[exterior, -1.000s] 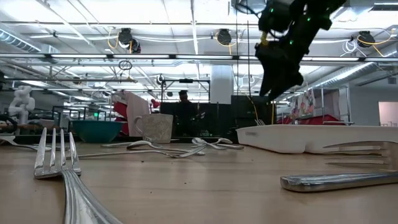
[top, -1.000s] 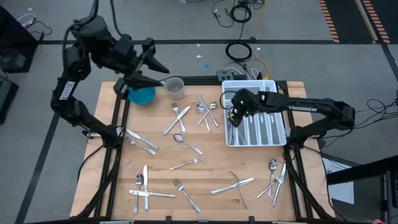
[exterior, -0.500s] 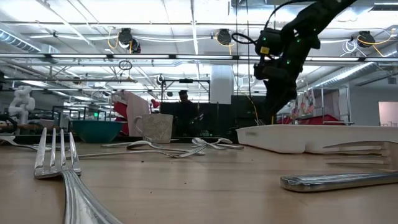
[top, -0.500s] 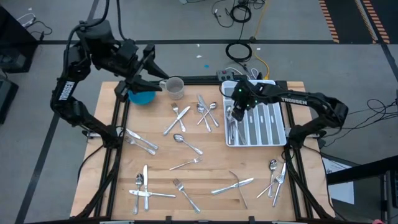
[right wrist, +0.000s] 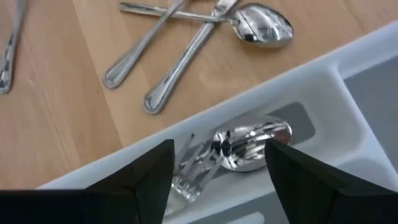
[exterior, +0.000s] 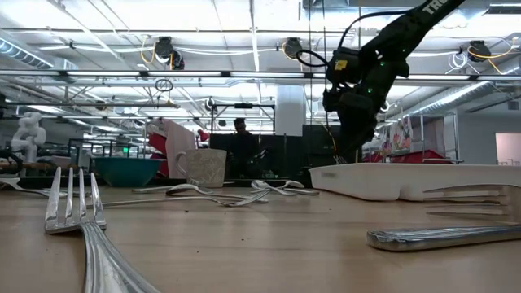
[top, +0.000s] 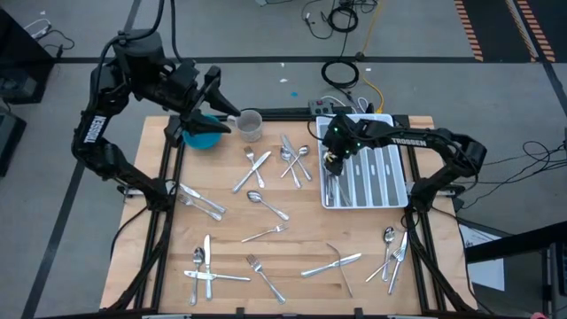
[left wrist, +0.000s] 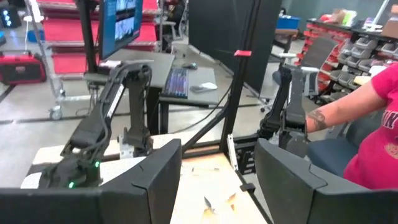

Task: Sort silverware
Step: Put the fork in the silverware tray

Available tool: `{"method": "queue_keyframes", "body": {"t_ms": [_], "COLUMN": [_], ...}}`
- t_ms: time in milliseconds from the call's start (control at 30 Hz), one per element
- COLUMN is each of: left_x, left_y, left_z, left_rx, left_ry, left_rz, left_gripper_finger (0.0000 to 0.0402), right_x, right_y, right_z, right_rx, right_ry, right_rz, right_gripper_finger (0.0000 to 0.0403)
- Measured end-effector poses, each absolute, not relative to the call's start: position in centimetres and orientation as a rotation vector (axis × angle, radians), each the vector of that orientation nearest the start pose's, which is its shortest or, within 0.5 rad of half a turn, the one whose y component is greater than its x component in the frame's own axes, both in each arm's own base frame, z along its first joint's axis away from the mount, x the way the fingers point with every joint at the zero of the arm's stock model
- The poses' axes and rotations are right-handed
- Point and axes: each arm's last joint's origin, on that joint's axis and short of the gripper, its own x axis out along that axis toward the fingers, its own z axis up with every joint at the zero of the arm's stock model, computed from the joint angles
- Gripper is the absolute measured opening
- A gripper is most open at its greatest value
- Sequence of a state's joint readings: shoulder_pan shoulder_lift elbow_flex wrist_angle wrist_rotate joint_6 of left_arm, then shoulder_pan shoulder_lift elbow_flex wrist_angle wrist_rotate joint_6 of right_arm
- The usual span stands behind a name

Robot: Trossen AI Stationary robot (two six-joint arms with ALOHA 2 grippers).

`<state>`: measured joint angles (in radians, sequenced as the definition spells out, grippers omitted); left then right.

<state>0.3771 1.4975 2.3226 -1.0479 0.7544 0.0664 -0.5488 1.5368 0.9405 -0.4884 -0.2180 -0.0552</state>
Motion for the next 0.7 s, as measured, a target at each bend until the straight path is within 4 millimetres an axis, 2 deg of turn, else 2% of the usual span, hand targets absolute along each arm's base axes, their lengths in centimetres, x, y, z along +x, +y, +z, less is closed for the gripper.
{"method": "queue_keyframes", "body": {"t_ms": [200,400,600,700], "left_x": [20.2,20.2,20.2,20.2], "left_y": [5.9,5.9,5.9,5.9], "left_z": [56.7,56.7,56.7,56.7], "left_rx": [-0.061,-0.062,-0.062,-0.063], "left_ry": [0.188,0.188,0.189,0.189], "left_rz": [-0.375,-0.375,-0.375,-0.375], "left_gripper_finger": [0.0205,0.0205,0.0205,0.0205], "right_x": [25.1,25.2,25.6,25.9], "right_y": [-14.7,-14.7,-15.0,-15.0], "right_z": [19.4,19.3,17.5,16.5], "right_rx": [0.328,0.289,0.291,0.285], "right_ry": [1.034,1.036,1.101,1.139], "right_rz": [-0.249,-0.229,-0.204,-0.182], "right_gripper_finger": [0.0185,0.016,0.0133,0.0085]}}
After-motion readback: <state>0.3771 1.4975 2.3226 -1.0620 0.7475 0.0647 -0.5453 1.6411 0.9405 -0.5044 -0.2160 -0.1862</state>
